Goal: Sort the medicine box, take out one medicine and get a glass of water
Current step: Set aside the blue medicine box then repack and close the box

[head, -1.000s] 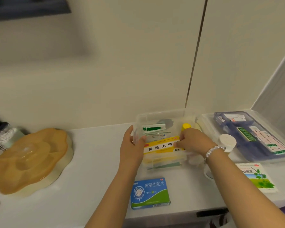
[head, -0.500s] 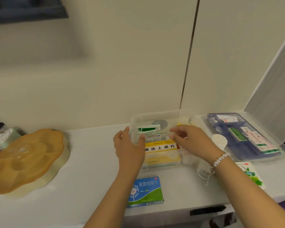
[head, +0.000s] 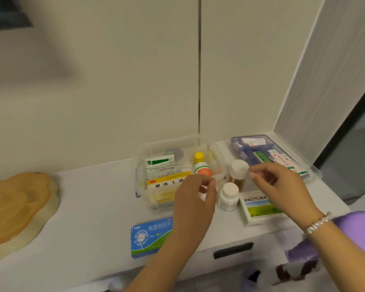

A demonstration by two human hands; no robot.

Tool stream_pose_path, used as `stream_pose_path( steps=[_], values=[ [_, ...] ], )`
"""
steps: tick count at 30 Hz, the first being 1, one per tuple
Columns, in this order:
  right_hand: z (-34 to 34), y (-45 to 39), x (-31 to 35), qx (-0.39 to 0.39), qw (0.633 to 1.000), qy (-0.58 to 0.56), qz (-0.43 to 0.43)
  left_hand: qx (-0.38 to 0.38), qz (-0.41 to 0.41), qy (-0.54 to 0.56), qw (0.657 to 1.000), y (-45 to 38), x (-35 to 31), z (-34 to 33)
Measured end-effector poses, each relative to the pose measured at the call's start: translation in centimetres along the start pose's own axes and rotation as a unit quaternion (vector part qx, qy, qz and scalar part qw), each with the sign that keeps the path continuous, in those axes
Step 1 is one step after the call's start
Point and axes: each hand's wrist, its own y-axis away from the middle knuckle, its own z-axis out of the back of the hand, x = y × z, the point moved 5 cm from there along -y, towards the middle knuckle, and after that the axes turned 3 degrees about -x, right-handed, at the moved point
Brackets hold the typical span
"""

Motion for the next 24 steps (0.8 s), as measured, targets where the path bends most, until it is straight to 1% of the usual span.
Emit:
stream_pose_path(
  steps=[2,4,7,9,12,14,17,22,24],
  values=[
    [0.5,0.2,-1.8,-0.006,0.999,0.026,-0.026,0.037,0.01,-0.005,0.999,0.8,-0.4,-1.4],
    [0.6,0.4,-3.6,0.013,0.995,0.068,-0.07,0.105,0.049,-0.023,0.993,1.8,-0.1,-3.2],
    [-0.3,1.0,-6.4,0.109,0.969,0.164,-0.152,0.208,0.116,-0.036,0.971,3.3,1.0,-6.1],
    [-0.8,1.3,-7.5,0.171,0.949,0.201,-0.172,0.236,0.145,-0.028,0.961,3.9,1.5,-7.6],
    [-1.2,1.5,-8.1,0.224,0.937,0.198,-0.182,0.237,0.161,-0.022,0.958,4.2,1.8,-8.9],
    [-1.3,1.7,-8.1,0.24,0.935,0.176,-0.193,0.236,0.178,0.0,0.955,4.3,1.9,-9.5],
    [-1.0,1.9,-7.9,0.239,0.934,0.164,-0.208,0.233,0.214,0.051,0.947,4.5,1.9,-10.0],
    [0.4,2.6,-7.6,0.236,0.931,0.169,-0.22,0.204,0.265,0.097,0.937,5.3,2.5,-10.1],
    [1.0,2.9,-7.2,0.23,0.934,0.158,-0.221,0.185,0.295,0.141,0.927,5.8,2.6,-10.1]
  ],
)
